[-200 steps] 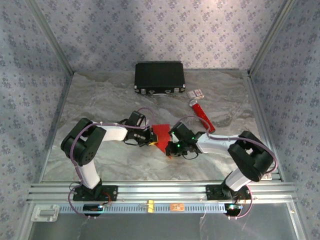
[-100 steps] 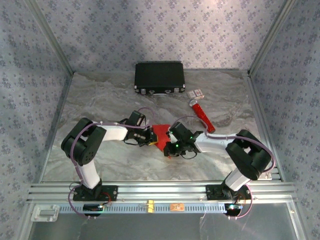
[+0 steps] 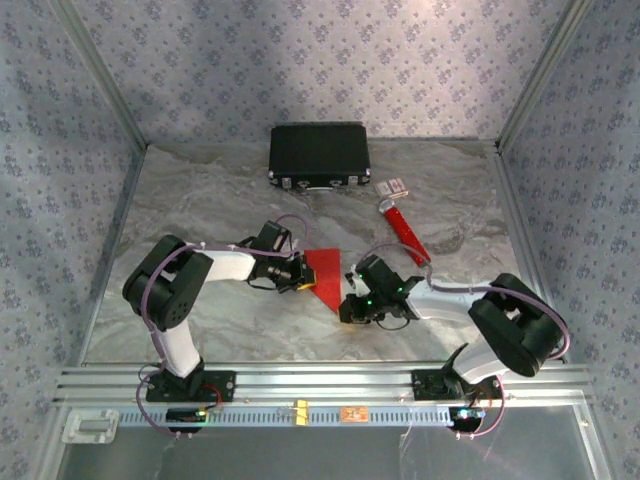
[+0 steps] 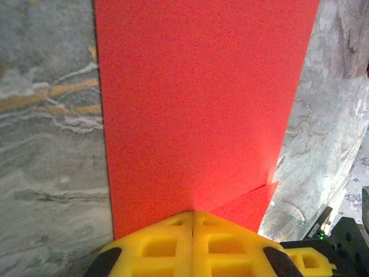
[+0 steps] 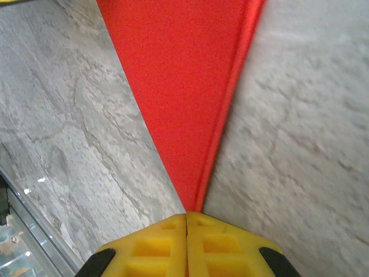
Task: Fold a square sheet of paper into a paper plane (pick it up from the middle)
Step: Third fold the triangle at the center of the table.
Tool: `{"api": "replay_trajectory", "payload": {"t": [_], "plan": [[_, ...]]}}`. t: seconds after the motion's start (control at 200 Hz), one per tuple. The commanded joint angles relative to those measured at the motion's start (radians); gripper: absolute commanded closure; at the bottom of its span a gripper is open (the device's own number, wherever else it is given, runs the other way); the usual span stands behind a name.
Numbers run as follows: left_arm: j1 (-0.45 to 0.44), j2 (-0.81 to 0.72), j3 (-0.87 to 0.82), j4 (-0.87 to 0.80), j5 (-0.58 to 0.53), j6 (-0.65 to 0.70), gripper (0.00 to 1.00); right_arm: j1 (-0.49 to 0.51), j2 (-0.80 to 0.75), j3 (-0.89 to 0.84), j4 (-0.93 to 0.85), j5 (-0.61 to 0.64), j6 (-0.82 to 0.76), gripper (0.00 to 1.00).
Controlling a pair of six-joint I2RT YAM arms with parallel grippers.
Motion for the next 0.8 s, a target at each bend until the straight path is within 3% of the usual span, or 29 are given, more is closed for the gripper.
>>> {"api": "replay_trajectory", "payload": {"t": [0.0,0.12,0.235,0.405,0.57,0.7,0.8], "plan": [[0.002,0.050,-0.020,-0.099,-0.073,0.014,1.00,-0.019,-0.037,-0.046,-0.088,-0.002,-0.007,0.92],[0.001,0.035,-0.039,-0.066,-0.063,-0.023,1.00,-0.040,-0.103,-0.046,-0.082,-0.003,0.010,0.89],[-0.002,-0.004,-0.093,0.030,-0.061,-0.113,1.00,-0.044,-0.158,-0.024,-0.100,0.065,0.038,0.81],[-0.010,-0.065,-0.194,0.197,-0.095,-0.262,1.00,-0.030,-0.179,0.059,-0.218,0.255,0.080,0.58],[-0.019,-0.125,-0.266,0.273,-0.138,-0.336,1.00,-0.007,-0.193,0.089,-0.222,0.385,0.152,0.45],[-0.030,-0.187,-0.295,0.284,-0.156,-0.343,0.96,0.024,-0.211,0.128,-0.263,0.512,0.199,0.41],[-0.033,-0.249,-0.306,0.266,-0.170,-0.319,0.88,0.069,-0.218,0.154,-0.287,0.643,0.232,0.39]]}}
